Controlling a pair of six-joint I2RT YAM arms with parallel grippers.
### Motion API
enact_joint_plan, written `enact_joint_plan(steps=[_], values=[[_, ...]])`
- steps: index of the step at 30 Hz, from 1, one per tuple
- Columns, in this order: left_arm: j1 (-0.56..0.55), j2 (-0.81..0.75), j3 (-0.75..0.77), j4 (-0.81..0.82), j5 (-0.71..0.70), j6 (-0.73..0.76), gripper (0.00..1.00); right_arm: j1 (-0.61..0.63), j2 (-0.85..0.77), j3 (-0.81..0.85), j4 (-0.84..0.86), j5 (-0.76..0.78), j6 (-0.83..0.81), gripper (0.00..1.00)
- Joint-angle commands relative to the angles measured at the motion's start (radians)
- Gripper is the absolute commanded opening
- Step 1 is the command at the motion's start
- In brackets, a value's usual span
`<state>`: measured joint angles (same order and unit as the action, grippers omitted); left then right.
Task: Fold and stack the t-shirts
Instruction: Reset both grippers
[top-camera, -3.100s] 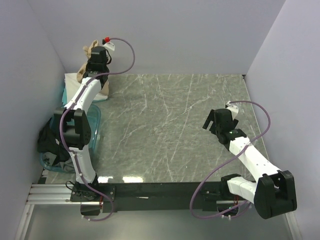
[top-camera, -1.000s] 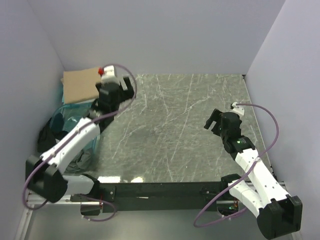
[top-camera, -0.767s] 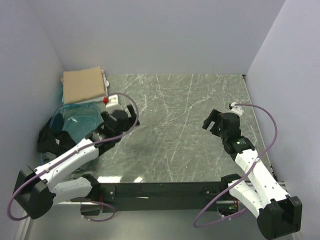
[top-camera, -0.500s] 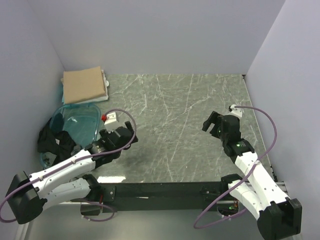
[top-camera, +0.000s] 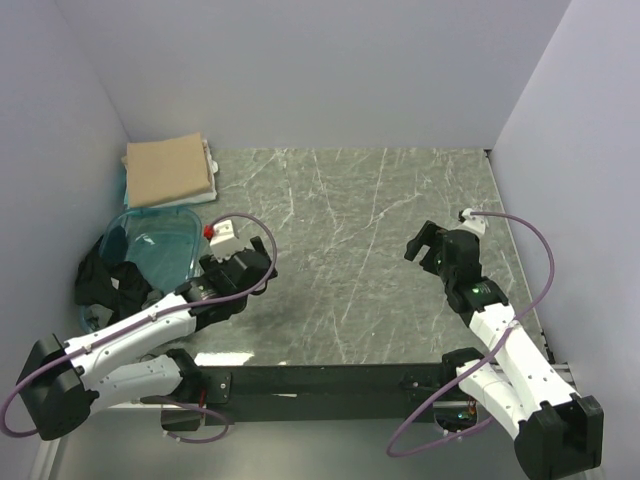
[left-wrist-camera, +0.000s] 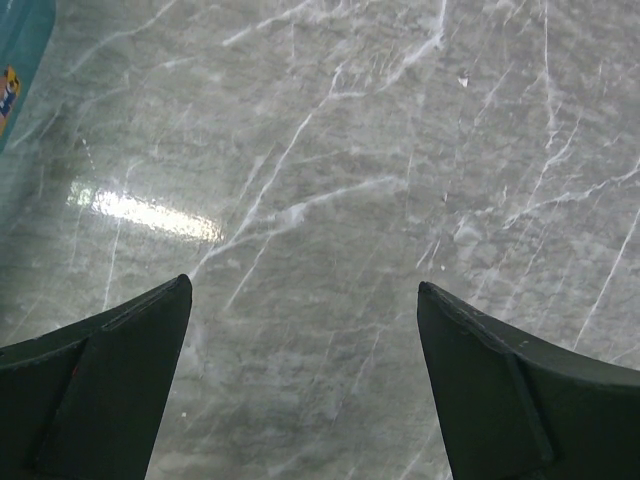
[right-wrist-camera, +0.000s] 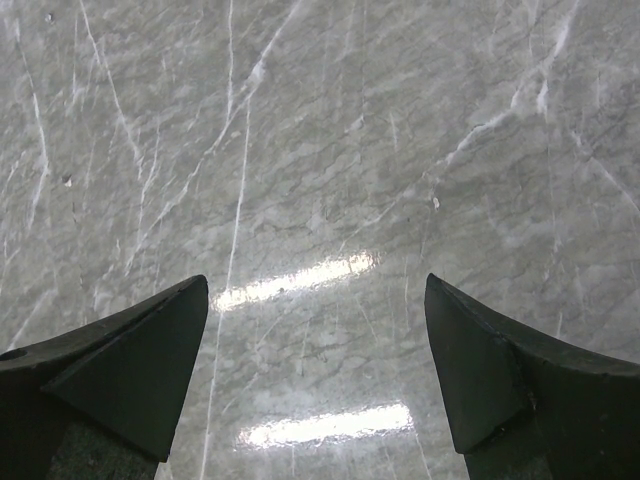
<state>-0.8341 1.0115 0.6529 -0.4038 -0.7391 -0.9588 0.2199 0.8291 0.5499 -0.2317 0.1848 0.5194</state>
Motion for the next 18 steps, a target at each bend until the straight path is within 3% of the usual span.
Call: enact_joint_plan(steps=[1,7,18], values=[[-0.007,-0.008,0.037,0.037,-0.059,0.012,0.99,-0.001,-0.015,-0.016,0.054,0.002,-0.007,0.95],[-0.008,-0.065,0.019,0.106,-0.029,0.071,1.00,-0.001,-0.033,-0.033,0.068,-0.010,-0.009,0.95],[-0.008,-0.166,0.005,0.083,-0.036,0.069,0.99,-0.001,-0.119,-0.080,0.120,0.022,-0.016,0.95]])
